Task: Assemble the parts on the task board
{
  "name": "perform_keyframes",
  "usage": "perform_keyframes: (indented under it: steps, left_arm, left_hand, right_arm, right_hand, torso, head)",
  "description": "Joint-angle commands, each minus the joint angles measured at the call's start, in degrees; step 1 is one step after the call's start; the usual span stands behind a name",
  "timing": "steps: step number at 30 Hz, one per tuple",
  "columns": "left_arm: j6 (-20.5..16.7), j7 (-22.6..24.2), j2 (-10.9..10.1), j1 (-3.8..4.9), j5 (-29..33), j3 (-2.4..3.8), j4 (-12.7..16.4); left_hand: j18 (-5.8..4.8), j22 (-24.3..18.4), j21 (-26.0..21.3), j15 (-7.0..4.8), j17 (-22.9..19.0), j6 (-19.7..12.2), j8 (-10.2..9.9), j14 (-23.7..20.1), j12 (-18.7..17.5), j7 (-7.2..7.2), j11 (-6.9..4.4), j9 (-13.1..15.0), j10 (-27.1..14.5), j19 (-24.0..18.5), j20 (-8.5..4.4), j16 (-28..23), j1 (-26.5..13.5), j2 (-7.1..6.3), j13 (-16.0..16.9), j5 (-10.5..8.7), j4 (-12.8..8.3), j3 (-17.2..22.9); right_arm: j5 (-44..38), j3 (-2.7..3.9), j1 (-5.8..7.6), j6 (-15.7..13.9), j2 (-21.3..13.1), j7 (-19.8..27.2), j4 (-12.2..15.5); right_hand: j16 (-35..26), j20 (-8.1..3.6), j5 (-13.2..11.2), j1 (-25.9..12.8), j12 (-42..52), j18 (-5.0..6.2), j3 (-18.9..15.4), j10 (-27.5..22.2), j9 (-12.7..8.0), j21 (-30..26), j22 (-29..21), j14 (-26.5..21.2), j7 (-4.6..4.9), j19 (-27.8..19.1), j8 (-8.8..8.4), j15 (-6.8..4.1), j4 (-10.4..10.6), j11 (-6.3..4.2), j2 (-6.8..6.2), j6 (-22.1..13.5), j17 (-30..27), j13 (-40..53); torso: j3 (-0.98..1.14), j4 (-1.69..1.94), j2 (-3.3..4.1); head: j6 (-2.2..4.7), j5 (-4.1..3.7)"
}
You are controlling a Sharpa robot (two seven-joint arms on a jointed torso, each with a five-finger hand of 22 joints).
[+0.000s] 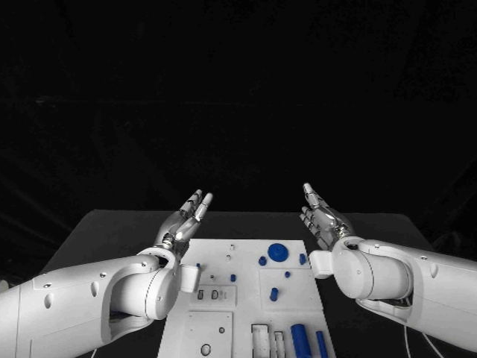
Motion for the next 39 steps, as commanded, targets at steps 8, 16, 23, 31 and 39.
perform_keyframes:
  steps: [8,16,23,31,39]
  left_arm:
    - [5.9,5.2,-2.1,0.7,3.8,-0.46,-0.1]
    - [8.3,8.2,-2.6,0.71,2.8,-0.5,-0.7]
    - [10.1,9.3,-4.0,0.72,-1.8,-0.64,-0.6]
    - [11.6,9.6,-6.0,0.71,-7.6,-0.89,1.2]
    - [12.8,8.3,-8.8,0.72,-10.6,-0.64,5.6]
  left_hand:
    - [0.78,-0.1,-0.4,-3.8,-0.1,1.1,0.4,0.0,-0.1,-1.72,-0.78,0.2,-0.1,0.1,-2.05,-0.2,3.4,0.27,0.1,0.95,0.9,-0.4]
    - [2.4,-0.1,-0.4,-3.11,-0.1,1.5,0.5,0.0,0.0,-4.95,-4.13,0.2,0.0,0.1,0.33,-0.2,5.0,-0.76,0.1,0.11,0.8,-0.4]
    - [3.81,-0.1,-0.4,-1.81,-0.1,2.3,0.6,0.0,-0.3,-4.83,-3.16,0.3,0.0,0.1,2.9,-0.2,7.3,-0.93,0.0,1.62,0.9,0.1]
    - [3.91,-0.1,-0.4,0.07,-0.1,3.0,0.6,0.0,-0.2,-4.1,-1.9,0.4,0.0,0.1,4.87,-0.2,9.8,-0.73,0.1,4.15,0.9,0.9]
    - [3.81,-0.1,-0.4,2.74,-0.1,2.7,0.6,0.0,-0.5,-3.61,-0.99,0.4,0.0,0.1,7.39,-0.2,13.5,-0.76,0.0,8.3,0.8,2.0]
  right_arm:
    - [-0.4,-0.66,1.24,12.2,-0.6,-5.1,-1.5]
    - [-7.5,-0.66,1.5,13.9,-1.7,-5.0,-1.8]
    - [-22.1,-0.67,2.94,18.0,-2.7,-6.1,-2.8]
    - [-50.5,-0.67,5.51,18.9,-4.4,-10.6,-2.3]
    - [-77.7,-0.67,7.93,16.6,-5.5,-15.7,0.1]
  right_hand:
    - [-0.2,-1.91,-2.0,2.1,-0.2,0.65,-1.1,0.0,0.3,-0.3,-0.1,0.0,1.63,0.0,0.26,-8.18,0.3,1.74,-0.62,1.1,-0.1,-0.1]
    - [-0.2,0.94,-2.4,3.4,-0.2,0.63,-1.1,0.0,0.4,-0.3,-0.1,0.0,2.65,0.0,0.37,-5.11,0.3,3.27,-1.22,1.6,-0.1,-0.1]
    - [-0.2,12.87,-4.6,5.3,-0.2,0.59,-0.7,0.0,1.1,-0.3,-0.1,0.0,4.89,0.0,1.39,6.22,0.3,12.37,-2.87,5.6,-0.1,-0.1]
    - [0.1,18.81,5.6,15.8,0.8,0.79,2.8,2.1,1.7,0.7,0.6,0.4,7.17,1.3,2.32,12.01,-1.6,16.59,-5.52,11.0,0.1,0.6]
    - [8.8,18.31,8.7,34.4,5.1,0.46,17.7,15.7,3.7,14.5,6.4,34.5,13.13,39.5,5.31,10.81,-17.2,16.92,-7.39,27.7,5.7,2.2]
  torso:
    - [-0.05,-0.39,1.22]
    - [0.04,0.19,1.86]
    - [0.02,0.56,3.6]
    - [-0.17,1.19,6.3]
    - [-0.32,2.29,8.17]
  head:
    - [-1.4,-0.13]
    - [-1.54,-0.36]
    - [-1.93,-0.2]
    - [-3.73,-0.86]
    - [-6.67,-1.0]
